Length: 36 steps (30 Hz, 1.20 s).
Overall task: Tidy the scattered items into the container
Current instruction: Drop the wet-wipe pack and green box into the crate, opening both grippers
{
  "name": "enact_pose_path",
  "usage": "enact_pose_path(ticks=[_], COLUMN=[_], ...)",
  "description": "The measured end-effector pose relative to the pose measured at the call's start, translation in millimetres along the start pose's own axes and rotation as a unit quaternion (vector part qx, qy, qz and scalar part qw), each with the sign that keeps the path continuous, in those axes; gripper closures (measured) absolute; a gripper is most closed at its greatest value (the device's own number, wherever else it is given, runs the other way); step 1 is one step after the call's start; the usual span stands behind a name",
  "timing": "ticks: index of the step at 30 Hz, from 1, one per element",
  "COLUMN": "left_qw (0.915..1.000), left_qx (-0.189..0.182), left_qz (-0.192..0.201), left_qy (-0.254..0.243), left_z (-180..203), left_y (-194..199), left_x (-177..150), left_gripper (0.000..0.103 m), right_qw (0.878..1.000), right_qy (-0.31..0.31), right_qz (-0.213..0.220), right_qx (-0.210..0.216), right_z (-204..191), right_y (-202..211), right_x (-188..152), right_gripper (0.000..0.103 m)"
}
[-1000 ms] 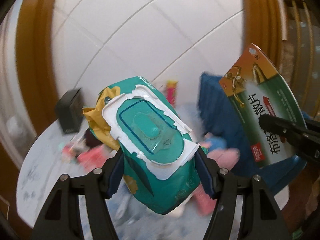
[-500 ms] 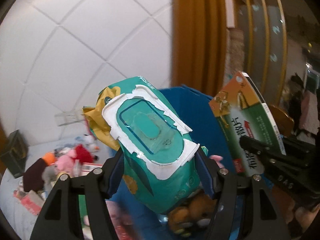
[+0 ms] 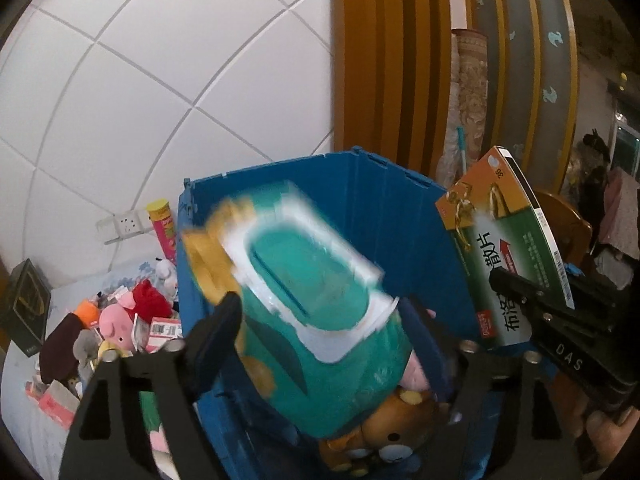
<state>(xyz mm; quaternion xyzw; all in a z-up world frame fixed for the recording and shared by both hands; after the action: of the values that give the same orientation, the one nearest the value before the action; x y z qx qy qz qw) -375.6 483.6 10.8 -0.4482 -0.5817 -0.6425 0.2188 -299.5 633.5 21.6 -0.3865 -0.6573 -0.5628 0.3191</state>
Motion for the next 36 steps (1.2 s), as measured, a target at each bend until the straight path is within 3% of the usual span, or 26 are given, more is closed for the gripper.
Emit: enact_pose_path(ticks=[2,6,11,14,28,36], left_qw=[1.0,1.0,1.0,1.0,0.9996,0.9979], left_qx=[-0.002,0.003,0.004,0.004,0.015,0.049], left_qz=[-0.001,0.005,0.004,0.006,0.004,0.006], left_qy=[-0.002,-0.004,-0.002,0.001,0.022,0.042], left_z=[2.9,3.2,1.8,0.6,-22.3,-57.9], left_y=[0.6,2.0,2.7,4.0,13.1,22.4], left_x=[-1.7,-1.9,-2.1,-1.6,-12.0,-25.0], left_gripper=[0.008,0.003,0.003,0.003,0.003,0.002], right_qw=[1.0,1.0,1.0,1.0,1.0,1.0], right_qy=[-0.001,-0.002,-0.004,-0.002,0.01,0.021], right_qz=[0.002,0.006,0.011,0.013,0.008,0.001], right_qx=[-0.003,-0.01,-0.018,-0.021,-0.025,-0.006], right_z=[2.7,8.2,15.8,17.6,6.6,-12.3], right_y=[-2.1,-6.2,-11.4,-9.6,-8.9,-19.9], right_x=[0.8,2.5,5.2,6.5,2.0,0.1], right_gripper=[0.073,0.036,0.01,0.0,0.0,0.0])
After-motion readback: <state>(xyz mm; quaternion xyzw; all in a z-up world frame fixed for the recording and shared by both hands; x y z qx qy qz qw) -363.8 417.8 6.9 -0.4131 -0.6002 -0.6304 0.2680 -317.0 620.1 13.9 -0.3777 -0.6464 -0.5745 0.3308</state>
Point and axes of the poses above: each gripper's, at about its wrist camera, not at the fingertips, and y roughly against the way its jaws point, z to its right, x to its top, the point moved 8 cm from there along -y, roughly the way its jaws point, and after that the axes turned 9 degrees about x, right-handed, at the moved point
